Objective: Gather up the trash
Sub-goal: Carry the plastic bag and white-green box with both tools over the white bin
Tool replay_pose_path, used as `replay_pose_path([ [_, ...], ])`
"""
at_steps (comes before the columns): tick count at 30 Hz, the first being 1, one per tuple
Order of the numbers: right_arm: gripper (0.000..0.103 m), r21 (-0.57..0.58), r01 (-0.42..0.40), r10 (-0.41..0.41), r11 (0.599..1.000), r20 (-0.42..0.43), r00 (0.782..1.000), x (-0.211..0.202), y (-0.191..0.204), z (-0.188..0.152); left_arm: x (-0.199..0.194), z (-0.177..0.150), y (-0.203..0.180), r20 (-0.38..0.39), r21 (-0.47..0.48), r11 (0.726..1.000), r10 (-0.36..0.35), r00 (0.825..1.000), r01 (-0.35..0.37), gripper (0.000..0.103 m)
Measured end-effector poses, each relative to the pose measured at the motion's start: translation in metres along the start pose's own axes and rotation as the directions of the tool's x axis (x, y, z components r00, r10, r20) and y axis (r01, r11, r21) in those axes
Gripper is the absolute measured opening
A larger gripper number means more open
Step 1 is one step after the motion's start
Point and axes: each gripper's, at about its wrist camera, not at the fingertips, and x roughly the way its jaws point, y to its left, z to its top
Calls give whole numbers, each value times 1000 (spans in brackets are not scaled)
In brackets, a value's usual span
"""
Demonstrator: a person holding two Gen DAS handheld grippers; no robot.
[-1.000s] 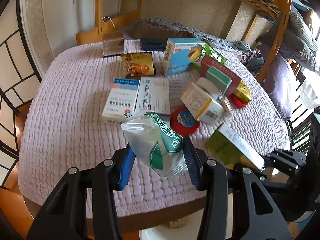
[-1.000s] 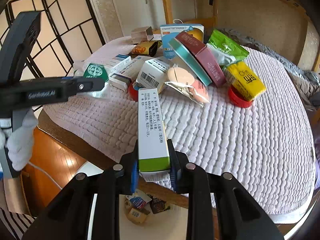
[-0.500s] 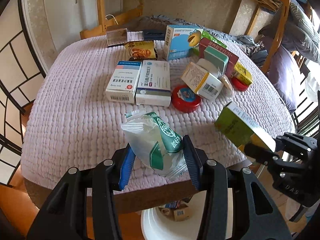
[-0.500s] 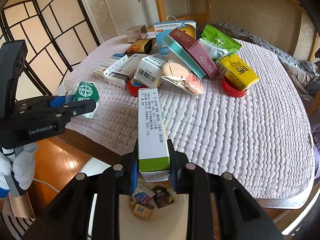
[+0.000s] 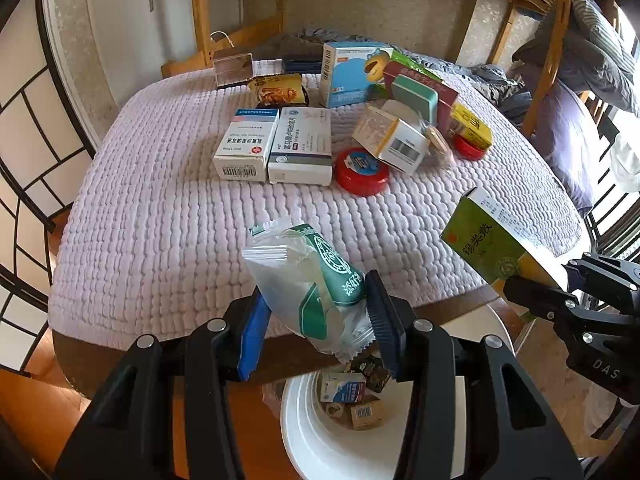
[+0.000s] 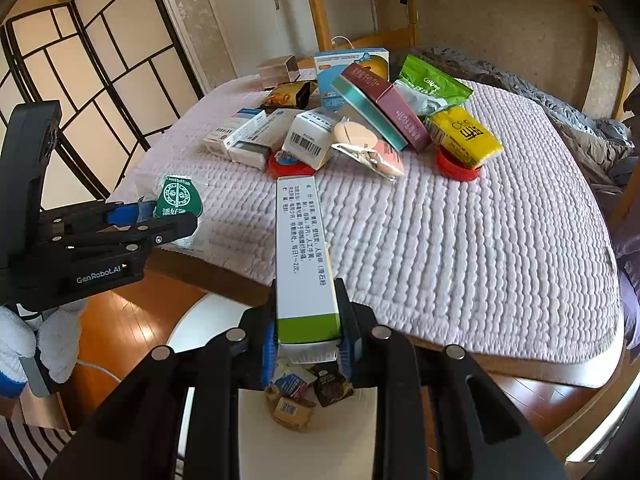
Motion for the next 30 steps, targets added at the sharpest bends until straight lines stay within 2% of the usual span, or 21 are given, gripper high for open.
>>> replay_pose_path([
  [30,25,-9,-34,33,999,-39,999,-28,22,-44,-19,-45,-27,-54,46,997,-62,997,65,49],
])
